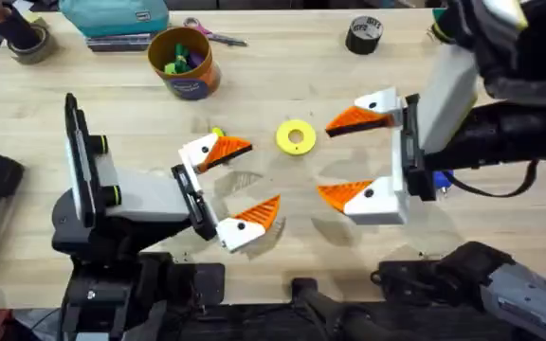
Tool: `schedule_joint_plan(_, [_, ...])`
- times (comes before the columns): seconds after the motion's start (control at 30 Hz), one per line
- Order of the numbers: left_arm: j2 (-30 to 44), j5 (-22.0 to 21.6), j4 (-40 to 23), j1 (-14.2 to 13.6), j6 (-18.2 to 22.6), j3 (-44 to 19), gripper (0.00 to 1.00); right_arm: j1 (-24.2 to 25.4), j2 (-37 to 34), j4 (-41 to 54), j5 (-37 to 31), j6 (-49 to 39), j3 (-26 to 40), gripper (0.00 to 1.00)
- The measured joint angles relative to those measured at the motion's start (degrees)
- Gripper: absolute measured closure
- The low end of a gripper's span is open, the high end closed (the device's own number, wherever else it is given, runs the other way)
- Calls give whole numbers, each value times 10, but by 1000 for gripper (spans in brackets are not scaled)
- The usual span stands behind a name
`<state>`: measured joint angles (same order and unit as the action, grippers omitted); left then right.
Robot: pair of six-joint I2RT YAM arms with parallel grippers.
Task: Pick up the gripper from the table and insert it into the empty holder that is missing its gripper. Then pick up a screw, insert it into the mounting hole, and use the screwdriver to tighten it. Finally, clean up the table by picking up the vegetable and placing it into the bucket.
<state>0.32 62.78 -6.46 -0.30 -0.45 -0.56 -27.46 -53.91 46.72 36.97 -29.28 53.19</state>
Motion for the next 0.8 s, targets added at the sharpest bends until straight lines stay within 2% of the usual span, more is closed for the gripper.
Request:
schedule_joint_plan(0.63, [0,0,0,0,0,0,11,0,0,-1,0,-34,0,4])
schedule_joint_plan(0.67, [0,0,0,0,-1,0,100,0,0,-1,0,-34,0,4])
schedule_joint_plan(0.8, [0,0,0,0,0,0,715,0,0,-1,0,-34,0,3])
